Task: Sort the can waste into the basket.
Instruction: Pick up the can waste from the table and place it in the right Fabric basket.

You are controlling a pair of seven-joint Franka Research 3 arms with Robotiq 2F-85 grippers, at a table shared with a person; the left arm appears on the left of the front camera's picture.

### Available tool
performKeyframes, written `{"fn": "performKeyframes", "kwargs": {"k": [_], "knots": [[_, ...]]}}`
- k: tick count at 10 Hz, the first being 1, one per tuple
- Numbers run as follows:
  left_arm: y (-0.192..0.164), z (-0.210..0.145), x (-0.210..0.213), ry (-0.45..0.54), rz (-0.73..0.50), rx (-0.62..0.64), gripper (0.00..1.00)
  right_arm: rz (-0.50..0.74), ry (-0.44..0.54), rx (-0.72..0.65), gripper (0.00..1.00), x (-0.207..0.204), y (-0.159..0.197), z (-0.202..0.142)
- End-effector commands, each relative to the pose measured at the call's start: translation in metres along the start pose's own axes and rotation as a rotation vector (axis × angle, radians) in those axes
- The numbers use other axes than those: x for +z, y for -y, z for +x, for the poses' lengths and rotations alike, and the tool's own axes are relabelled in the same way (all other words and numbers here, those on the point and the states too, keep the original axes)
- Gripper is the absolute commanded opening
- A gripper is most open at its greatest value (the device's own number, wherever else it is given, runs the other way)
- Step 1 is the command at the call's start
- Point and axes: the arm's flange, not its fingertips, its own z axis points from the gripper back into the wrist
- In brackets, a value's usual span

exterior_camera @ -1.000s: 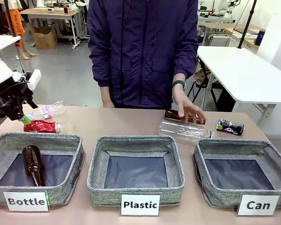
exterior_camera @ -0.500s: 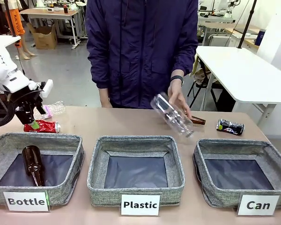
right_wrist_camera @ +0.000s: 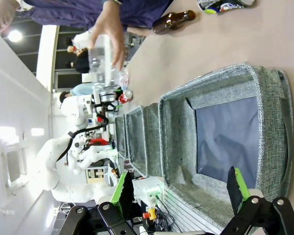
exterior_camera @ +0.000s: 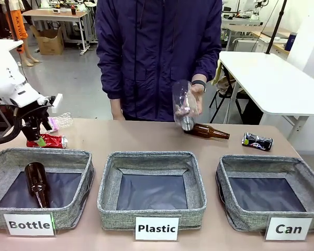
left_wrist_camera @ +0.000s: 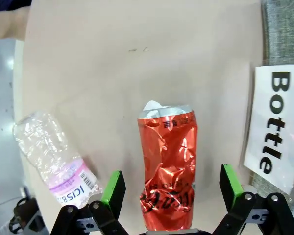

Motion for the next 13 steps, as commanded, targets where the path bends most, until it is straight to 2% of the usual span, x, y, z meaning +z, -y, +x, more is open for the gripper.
{"fn": "performKeyframes", "kwargs": {"k": [1,8,9,10,11,13], "knots": [[-0.008,0.004,-0.003,-0.038,-0.008,0.022,1.0,0.012,0.007,0.013,1.0,0.002,-0.001,0.0],[-0.012,0.003,-0.026,-0.08,-0.055,0.041,1.0,0.012,0.007,0.013,1.0,0.002,-0.001,0.0],[-0.012,0.002,-0.026,-0.098,-0.055,0.045,0.5,0.012,0.007,0.013,1.0,0.002,-0.001,0.0],[-0.012,0.003,-0.027,-0.099,-0.057,0.042,0.4,0.012,0.007,0.013,1.0,0.002,-0.001,0.0],[-0.011,0.003,-0.027,-0.106,-0.058,0.042,0.0,0.012,0.007,0.013,1.0,0.002,-0.001,0.0],[-0.011,0.003,-0.026,-0.107,-0.057,0.044,0.0,0.012,0.007,0.013,1.0,0.002,-0.001,0.0]]}}
